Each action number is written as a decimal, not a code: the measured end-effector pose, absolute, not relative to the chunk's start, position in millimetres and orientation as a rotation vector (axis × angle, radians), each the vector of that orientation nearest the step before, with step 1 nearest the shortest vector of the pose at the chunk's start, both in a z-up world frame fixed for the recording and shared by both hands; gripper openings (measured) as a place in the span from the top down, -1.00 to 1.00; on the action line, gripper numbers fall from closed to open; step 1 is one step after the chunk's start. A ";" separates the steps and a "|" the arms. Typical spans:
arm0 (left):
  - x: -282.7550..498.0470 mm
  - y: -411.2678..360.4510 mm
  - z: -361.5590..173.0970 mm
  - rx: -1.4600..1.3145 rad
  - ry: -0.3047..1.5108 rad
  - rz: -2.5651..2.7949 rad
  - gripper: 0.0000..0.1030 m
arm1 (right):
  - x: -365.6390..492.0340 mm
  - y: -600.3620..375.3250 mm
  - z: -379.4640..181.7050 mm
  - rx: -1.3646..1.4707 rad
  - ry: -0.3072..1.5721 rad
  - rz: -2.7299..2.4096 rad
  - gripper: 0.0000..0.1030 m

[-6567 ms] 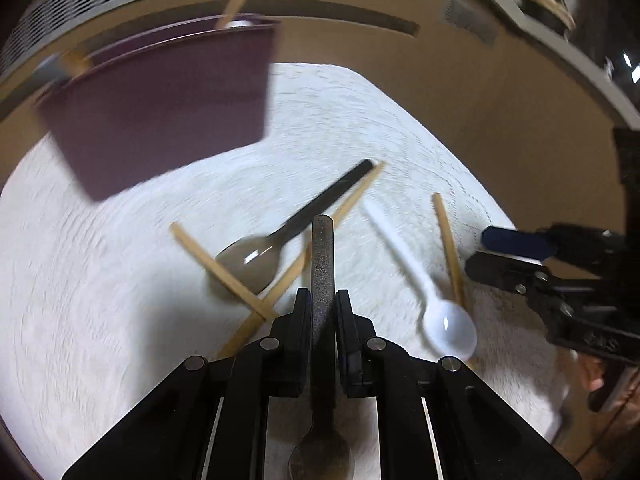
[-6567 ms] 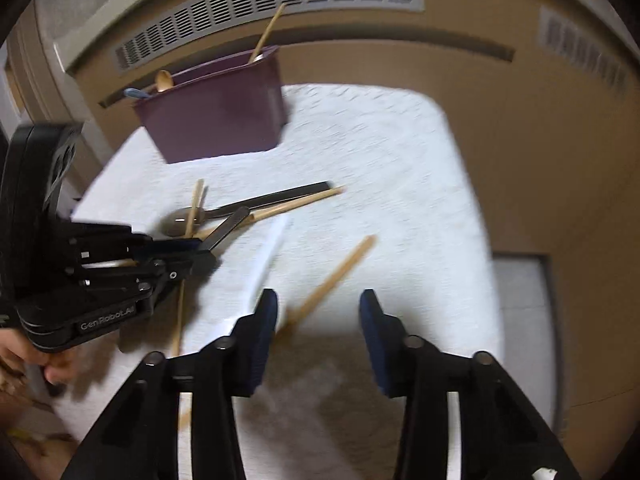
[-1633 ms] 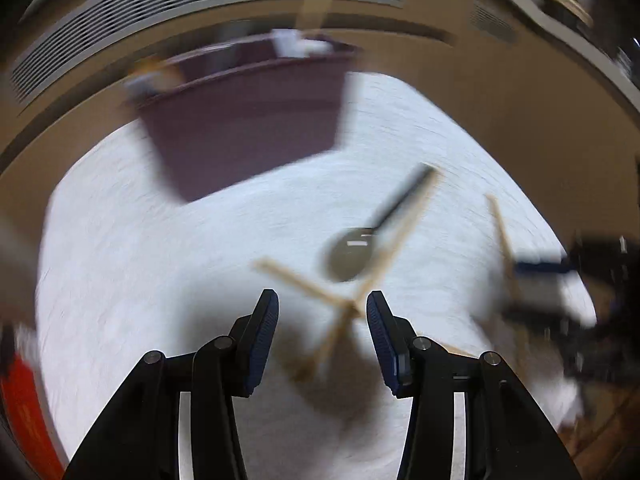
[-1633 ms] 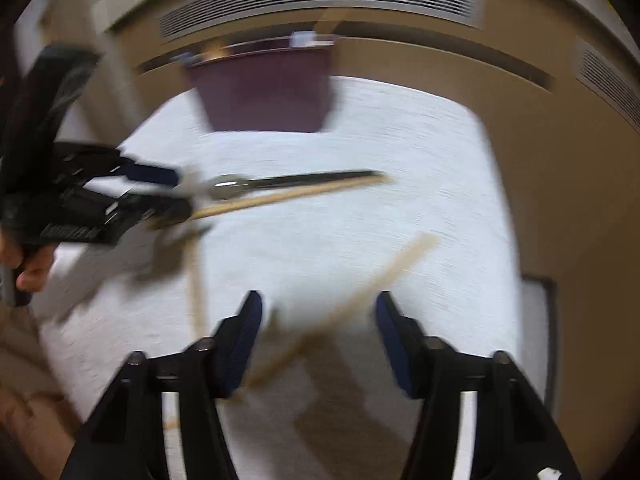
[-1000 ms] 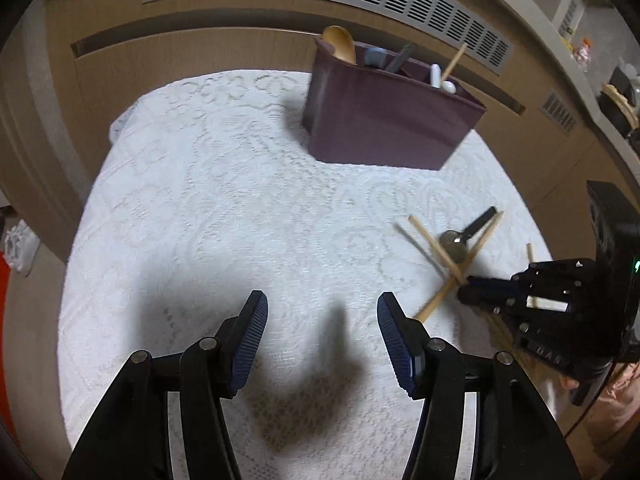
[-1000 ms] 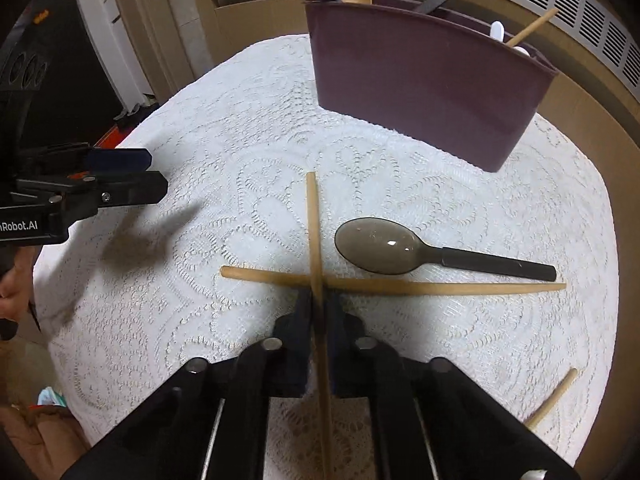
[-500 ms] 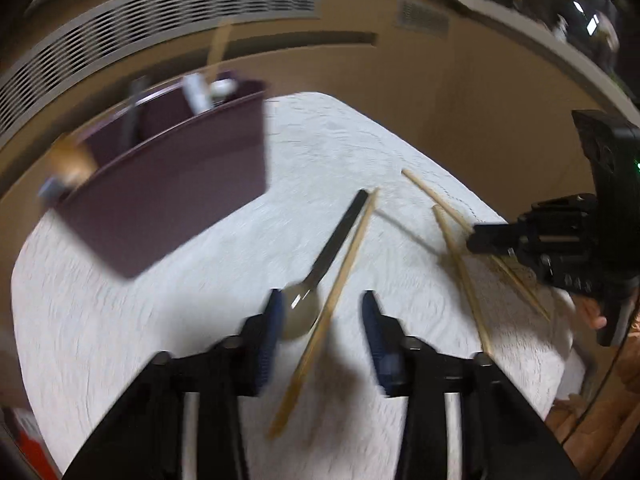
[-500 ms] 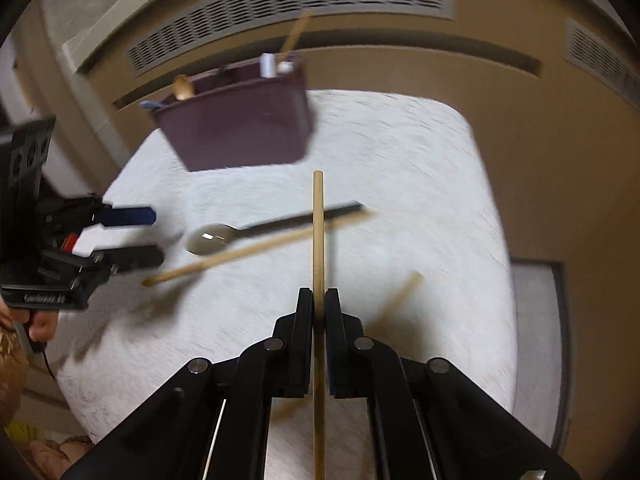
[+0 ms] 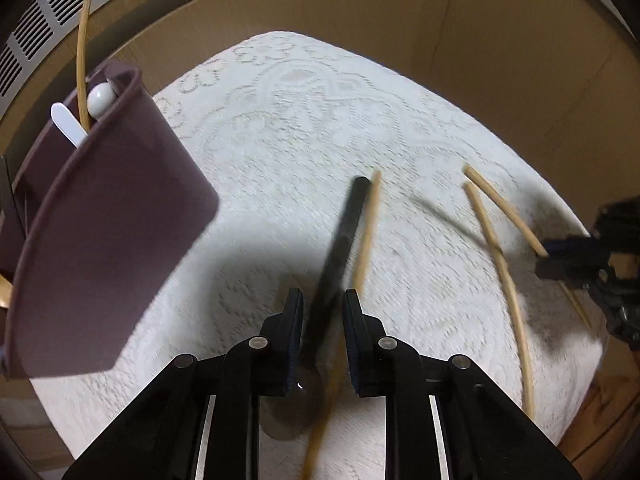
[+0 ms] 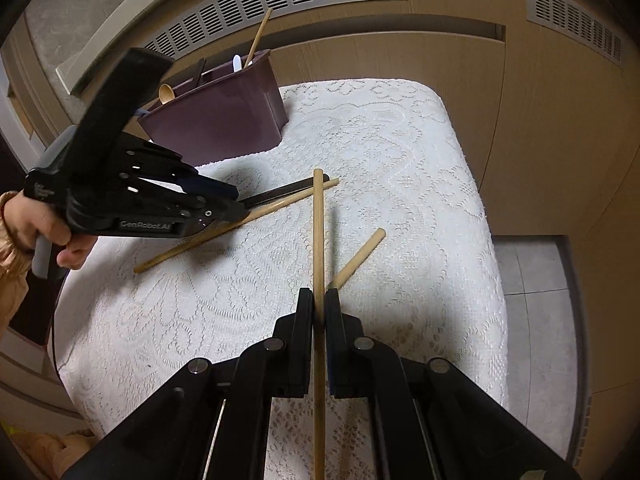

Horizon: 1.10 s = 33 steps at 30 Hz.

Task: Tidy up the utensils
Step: 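Grasp the black-handled metal spoon with the left tool while the right tool lifts the chopstick, then carry the black-handled spoon and chopstick to the caddy and drop them in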

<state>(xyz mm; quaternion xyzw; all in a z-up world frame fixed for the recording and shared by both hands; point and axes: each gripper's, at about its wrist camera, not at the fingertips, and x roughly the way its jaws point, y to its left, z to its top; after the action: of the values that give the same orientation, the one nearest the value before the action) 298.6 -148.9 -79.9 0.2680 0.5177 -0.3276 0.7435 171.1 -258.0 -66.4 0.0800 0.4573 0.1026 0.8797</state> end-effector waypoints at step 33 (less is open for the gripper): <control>231.0 -52.1 -13.2 -0.037 0.819 -0.581 0.77 | 187.2 -230.4 -43.4 0.171 0.878 0.252 0.90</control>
<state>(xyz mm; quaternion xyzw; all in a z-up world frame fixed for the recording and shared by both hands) 231.0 -52.1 -13.2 -0.0179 0.3927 -0.2783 0.8764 187.2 -230.4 -43.4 0.0827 0.4235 0.1214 0.8939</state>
